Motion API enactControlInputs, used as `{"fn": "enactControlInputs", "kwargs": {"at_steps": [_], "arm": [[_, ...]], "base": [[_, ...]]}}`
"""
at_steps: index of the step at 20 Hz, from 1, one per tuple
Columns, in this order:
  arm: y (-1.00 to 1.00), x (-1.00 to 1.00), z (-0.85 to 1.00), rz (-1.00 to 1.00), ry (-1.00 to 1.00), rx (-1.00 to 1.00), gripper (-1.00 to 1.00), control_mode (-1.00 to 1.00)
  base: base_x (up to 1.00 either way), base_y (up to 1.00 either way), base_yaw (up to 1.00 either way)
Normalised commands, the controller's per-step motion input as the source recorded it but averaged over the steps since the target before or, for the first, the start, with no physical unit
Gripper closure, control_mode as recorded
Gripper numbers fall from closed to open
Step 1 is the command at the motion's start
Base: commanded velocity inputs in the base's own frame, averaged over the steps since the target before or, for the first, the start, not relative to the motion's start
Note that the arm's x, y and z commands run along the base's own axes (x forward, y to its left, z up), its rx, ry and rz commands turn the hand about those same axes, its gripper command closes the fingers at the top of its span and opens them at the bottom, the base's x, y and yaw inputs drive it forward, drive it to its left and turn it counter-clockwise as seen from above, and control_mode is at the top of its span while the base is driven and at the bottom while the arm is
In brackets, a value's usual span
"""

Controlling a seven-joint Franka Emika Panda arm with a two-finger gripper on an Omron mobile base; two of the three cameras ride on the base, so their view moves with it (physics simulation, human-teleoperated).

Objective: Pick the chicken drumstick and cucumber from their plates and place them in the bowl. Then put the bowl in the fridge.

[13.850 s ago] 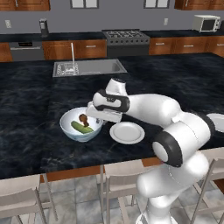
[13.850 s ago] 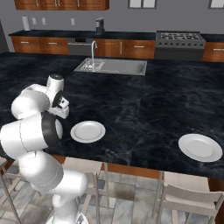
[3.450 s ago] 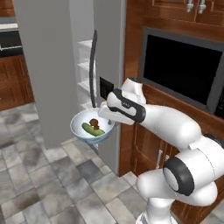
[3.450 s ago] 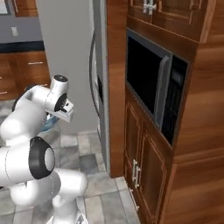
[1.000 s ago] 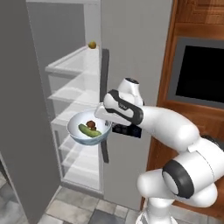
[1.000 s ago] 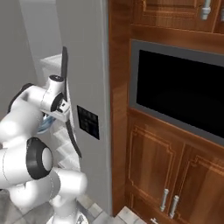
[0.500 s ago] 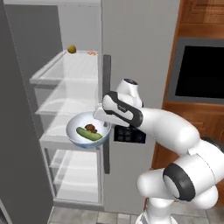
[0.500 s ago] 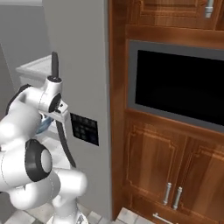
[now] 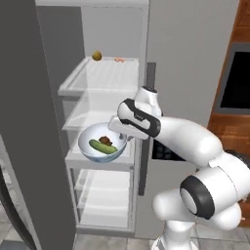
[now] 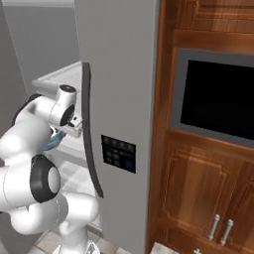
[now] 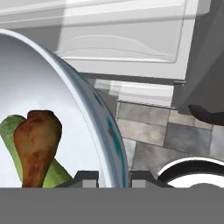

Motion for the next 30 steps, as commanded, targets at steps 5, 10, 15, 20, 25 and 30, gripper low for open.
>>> {"fn": "enactControlInputs", "kwargs": {"at_steps": [5,10,15,20,25,30], "arm": [[0.0,0.0,0.0,0.0,0.0,0.0,1.0,1.0],[0.0,0.0,0.0,0.0,0.0,0.0,1.0,1.0],[0.0,0.0,0.0,0.0,0.0,0.0,1.0,1.0],[0.0,0.0,0.0,0.0,0.0,0.0,1.0,1.0],[0.0,0.0,0.0,0.0,0.0,0.0,1.0,1.0],[0.0,0.0,0.0,0.0,0.0,0.0,1.0,1.0]], "base": [[-0.18,0.54,-0.11],[-0.15,0.54,-0.38],[-0.03,0.52,-0.43],[-0.14,0.56,-0.26],[-0.22,0.23,0.0],[-0.15,0.19,0.0]]}}
